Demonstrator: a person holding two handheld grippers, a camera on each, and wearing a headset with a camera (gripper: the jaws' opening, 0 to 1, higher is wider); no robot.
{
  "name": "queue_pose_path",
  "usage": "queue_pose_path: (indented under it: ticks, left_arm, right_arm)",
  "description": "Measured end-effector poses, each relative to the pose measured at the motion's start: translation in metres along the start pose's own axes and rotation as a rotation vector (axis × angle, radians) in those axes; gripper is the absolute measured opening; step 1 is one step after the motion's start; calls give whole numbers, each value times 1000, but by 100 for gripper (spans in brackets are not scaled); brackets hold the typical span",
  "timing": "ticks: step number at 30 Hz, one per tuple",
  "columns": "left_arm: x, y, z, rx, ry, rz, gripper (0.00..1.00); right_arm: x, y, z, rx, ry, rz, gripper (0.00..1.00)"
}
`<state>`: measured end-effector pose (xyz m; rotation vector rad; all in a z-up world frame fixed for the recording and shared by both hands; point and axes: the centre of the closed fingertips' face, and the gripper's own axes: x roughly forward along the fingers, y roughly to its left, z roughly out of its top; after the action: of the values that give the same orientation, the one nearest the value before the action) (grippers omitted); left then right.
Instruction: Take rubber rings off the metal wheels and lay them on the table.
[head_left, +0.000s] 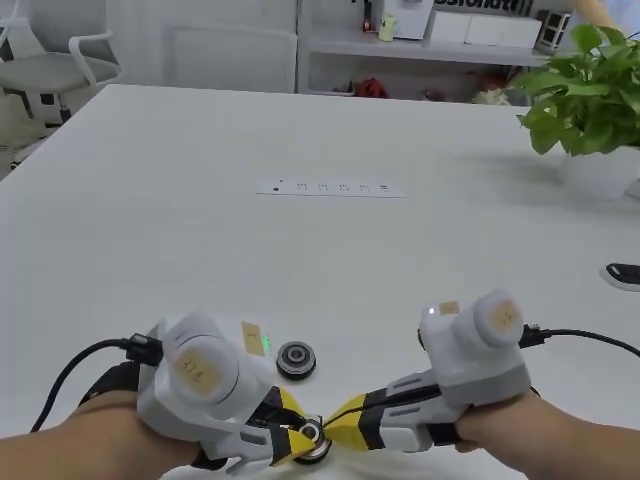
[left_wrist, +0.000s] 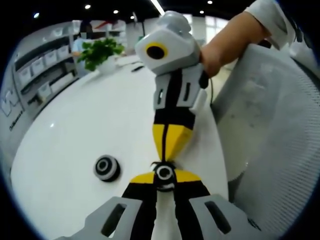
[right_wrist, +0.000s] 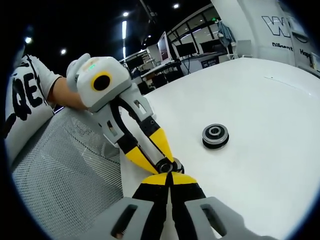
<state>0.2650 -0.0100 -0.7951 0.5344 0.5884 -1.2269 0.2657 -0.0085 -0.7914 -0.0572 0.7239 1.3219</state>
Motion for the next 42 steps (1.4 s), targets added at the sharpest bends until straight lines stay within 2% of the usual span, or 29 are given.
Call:
queue_pose_path:
  ticks: [12,17,19,24,28,34,42]
  left_arm:
    - [0,0,0,4,0,-3,12]
    - [0,0,0,6,-2,-4,12]
    - [0,0,0,7,-4,-4,12]
    - [0,0,0,3,-9,-3,12]
    - [0,0,0,17,-9,4,12]
    - [0,0,1,8,-13,6,13]
    - [-1,-1,2,29,-25,-11,14]
  right_arm:
    - [1,4,2,3,-12,22,0]
    - [4,15,9,-9,-28,61,0]
    - [4,15,8,-21,-20,58,0]
    - [0,6,3,4,-27,34,0]
    - [-1,4,3,9,-26,26,0]
    - [-2,0,2,16,-24,8,0]
    - [-3,-1,1,27,-25,6,0]
